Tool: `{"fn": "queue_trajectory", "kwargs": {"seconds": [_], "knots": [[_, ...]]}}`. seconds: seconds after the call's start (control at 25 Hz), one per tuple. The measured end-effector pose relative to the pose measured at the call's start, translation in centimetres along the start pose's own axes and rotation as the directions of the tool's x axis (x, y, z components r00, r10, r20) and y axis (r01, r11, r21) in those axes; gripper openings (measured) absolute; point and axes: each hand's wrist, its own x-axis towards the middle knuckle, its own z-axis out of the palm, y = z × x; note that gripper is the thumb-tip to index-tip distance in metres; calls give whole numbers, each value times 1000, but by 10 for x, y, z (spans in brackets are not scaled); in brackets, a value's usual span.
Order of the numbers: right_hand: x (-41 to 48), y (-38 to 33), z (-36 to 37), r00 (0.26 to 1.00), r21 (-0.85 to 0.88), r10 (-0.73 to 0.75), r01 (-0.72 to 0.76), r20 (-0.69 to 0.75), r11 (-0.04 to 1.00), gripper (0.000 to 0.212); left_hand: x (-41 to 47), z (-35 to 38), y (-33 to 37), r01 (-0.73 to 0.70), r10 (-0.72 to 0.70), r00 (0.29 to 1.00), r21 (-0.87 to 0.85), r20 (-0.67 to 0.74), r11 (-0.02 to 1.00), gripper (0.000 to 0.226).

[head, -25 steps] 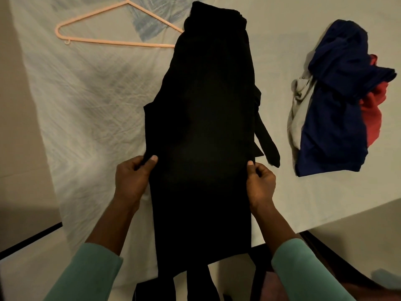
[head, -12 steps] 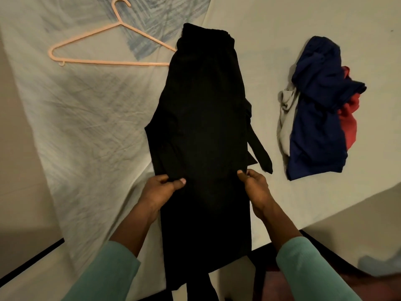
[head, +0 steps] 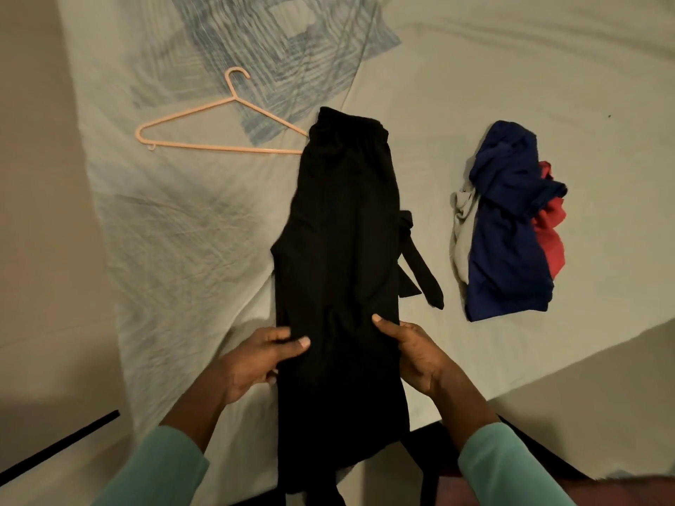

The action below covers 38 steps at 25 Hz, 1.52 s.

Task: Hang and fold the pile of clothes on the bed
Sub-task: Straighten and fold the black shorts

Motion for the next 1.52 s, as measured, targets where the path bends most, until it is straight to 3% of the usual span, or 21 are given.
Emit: {"fn": "queue_trajectory", "kwargs": {"seconds": [0.04, 0.12, 0.2, 0.28, 0.32, 0.36, 0.52, 0.72, 0.84, 0.96, 1.04, 1.16, 1.24, 1.32, 1.44, 1.52], "knots": [[-14, -6, 0, 1000, -54, -3, 5, 29, 999, 39, -11, 4, 3, 8, -10, 1000, 112, 13, 994, 49], [-51, -21, -6, 996, -94, -72, 77, 51, 993, 39, -39, 14, 11, -44, 44, 999, 106, 5, 993, 36], [-101, -37, -15, 978, 2, -193, 193, 75, 981, 38, -81, 25, 19, -204, 192, 977, -156, -91, 966, 35], [-149, -53, -23, 935, 123, -341, 329, 92, 936, 32, -129, 38, 26, -366, 312, 931, -523, -192, 770, 35], [-173, -61, -26, 904, 147, -414, 398, 106, 906, 25, -152, 47, 30, -403, 358, 912, -609, -202, 683, 36], [-194, -68, -27, 877, 144, -466, 449, 119, 882, 19, -172, 57, 35, -412, 395, 902, -627, -177, 661, 37], [-267, -91, -9, 772, -101, -591, 624, 234, 775, 21, -231, 109, 70, -375, 382, 924, -285, -34, 882, 38], [-347, -123, -4, 621, -38, -748, 774, 235, 632, 17, -303, 118, 109, -490, 481, 871, -98, -100, 866, 32], [-372, -134, -5, 587, -54, -788, 807, 187, 588, 16, -342, 124, 115, -551, 551, 810, 58, -202, 832, 31], [-390, -142, -4, 578, -56, -806, 815, 126, 576, 16, -382, 134, 128, -715, 654, 661, -46, -369, 697, 12], [-404, -148, -5, 555, -36, -821, 830, 136, 556, 13, -406, 140, 138, -801, 712, 574, -98, -404, 590, 8], [-420, -157, -7, 544, -104, -831, 838, 114, 535, 7, -429, 147, 147, -818, 740, 571, -166, -355, 551, 12], [-422, -161, -8, 574, -156, -812, 816, 102, 557, 23, -439, 150, 149, -811, 737, 585, -202, -339, 550, 16], [-420, -163, -5, 587, -160, -806, 805, 80, 571, 24, -445, 150, 147, -823, 739, 565, -192, -367, 534, 21], [-416, -159, 6, 562, -148, -827, 819, 18, 554, 6, -445, 147, 139, -835, 734, 536, -134, -417, 534, 28], [-412, -154, 14, 521, -192, -853, 840, 23, 507, 17, -444, 143, 133, -836, 736, 522, -89, -431, 541, 25]]}}
